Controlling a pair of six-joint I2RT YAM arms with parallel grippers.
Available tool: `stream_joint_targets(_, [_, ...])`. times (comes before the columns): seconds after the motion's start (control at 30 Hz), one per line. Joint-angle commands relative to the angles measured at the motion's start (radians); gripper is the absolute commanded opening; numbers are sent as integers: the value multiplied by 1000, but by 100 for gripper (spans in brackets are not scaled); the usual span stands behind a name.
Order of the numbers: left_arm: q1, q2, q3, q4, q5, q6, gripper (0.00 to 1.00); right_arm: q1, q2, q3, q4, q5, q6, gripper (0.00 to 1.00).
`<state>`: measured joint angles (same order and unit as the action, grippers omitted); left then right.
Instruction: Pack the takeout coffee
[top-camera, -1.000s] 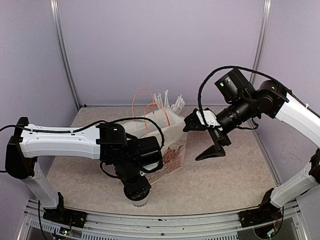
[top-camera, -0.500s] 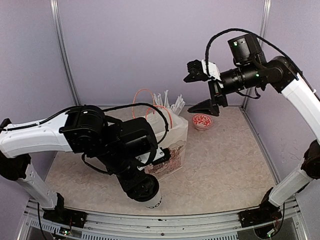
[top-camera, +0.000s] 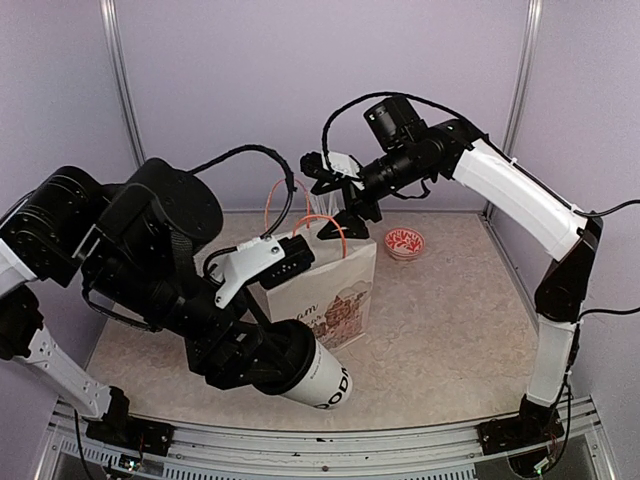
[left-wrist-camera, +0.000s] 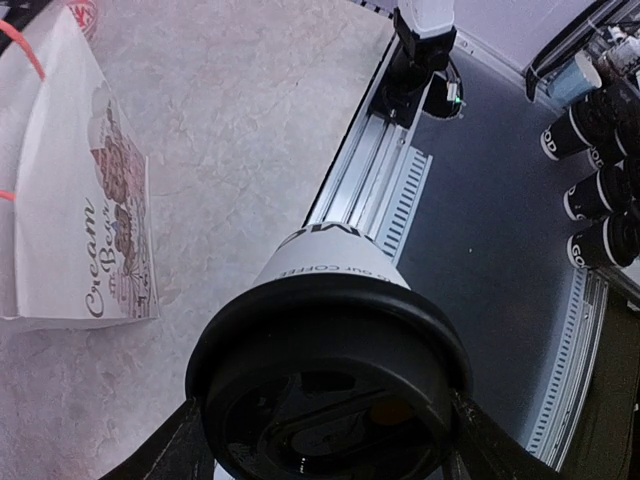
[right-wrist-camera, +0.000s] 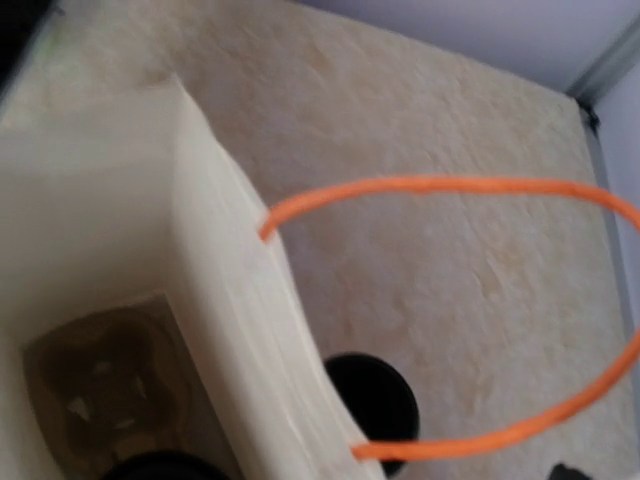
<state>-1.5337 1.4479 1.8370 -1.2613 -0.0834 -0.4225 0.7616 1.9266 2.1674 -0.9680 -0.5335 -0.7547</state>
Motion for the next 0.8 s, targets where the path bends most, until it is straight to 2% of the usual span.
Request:
stream_joint_targets(0.0, [-3,-72,37,10,-94,-21,67,-6,-48,45,-25,-127,-14,99])
stream_joint_targets(0.13, [-3,-104,76,20,-183,-9,68,-6,-70,-25,108,-24,35,97])
stream_joint_targets(0.37, [-2,-191,133,97,-377,-31,70,-7,86,104,12,-63,39,84])
stream_joint_targets(0.53, [-1,-328,70,232,-470,-23,70,-6,129,103,29,-74,45,76])
stream_joint_targets(0.63, [0,-394,20,279,-520,-14,69,-5,140,102,29,-80,52,69])
stream_joint_targets(0.77, [0,-404,17,227,-645,-46,70,-6,143,97,27,-81,51,51])
